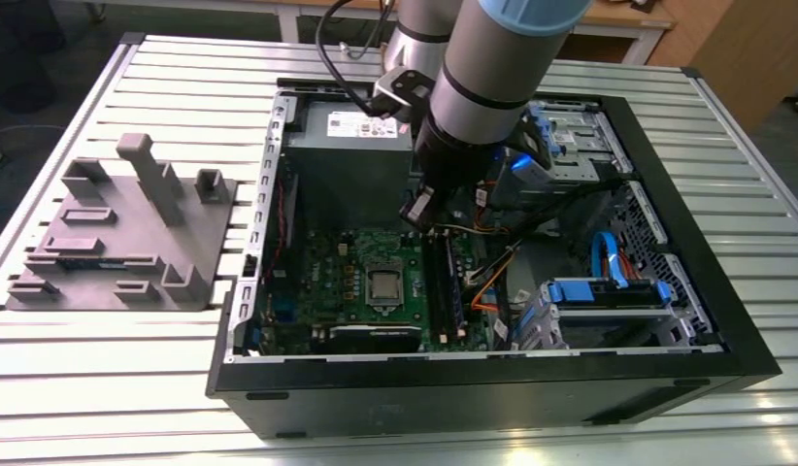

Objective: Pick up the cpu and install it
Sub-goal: 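Install the first cpu locking lever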

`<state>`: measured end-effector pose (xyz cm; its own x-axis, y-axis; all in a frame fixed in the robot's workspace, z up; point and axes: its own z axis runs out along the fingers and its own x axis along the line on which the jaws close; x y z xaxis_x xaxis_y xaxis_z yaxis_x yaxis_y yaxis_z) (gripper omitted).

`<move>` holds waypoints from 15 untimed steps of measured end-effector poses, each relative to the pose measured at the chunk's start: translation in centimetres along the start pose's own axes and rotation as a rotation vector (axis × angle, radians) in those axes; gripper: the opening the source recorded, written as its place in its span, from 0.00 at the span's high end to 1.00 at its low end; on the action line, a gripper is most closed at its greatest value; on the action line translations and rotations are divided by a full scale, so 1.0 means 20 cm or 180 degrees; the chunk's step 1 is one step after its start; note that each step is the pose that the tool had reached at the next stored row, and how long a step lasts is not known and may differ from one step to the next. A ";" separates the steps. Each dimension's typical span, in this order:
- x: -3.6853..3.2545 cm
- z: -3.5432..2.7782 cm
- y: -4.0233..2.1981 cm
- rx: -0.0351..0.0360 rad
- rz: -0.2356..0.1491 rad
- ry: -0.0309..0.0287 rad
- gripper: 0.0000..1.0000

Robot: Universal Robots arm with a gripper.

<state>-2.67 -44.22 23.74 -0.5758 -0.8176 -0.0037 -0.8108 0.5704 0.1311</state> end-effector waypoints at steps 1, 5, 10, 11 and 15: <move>0.002 0.000 0.000 0.0000 -0.0020 0.0002 0.90; 0.014 -0.001 -0.006 0.0000 -0.0042 0.0006 0.90; 0.026 -0.002 -0.013 0.0000 -0.0042 0.0006 0.90; 0.027 -0.002 -0.012 0.0000 -0.0043 0.0005 0.90; 0.034 -0.001 -0.004 0.0003 -0.0102 0.0012 0.90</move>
<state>-2.99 -44.83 23.74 -0.5491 -0.8358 -0.0042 -0.8290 0.5440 0.1301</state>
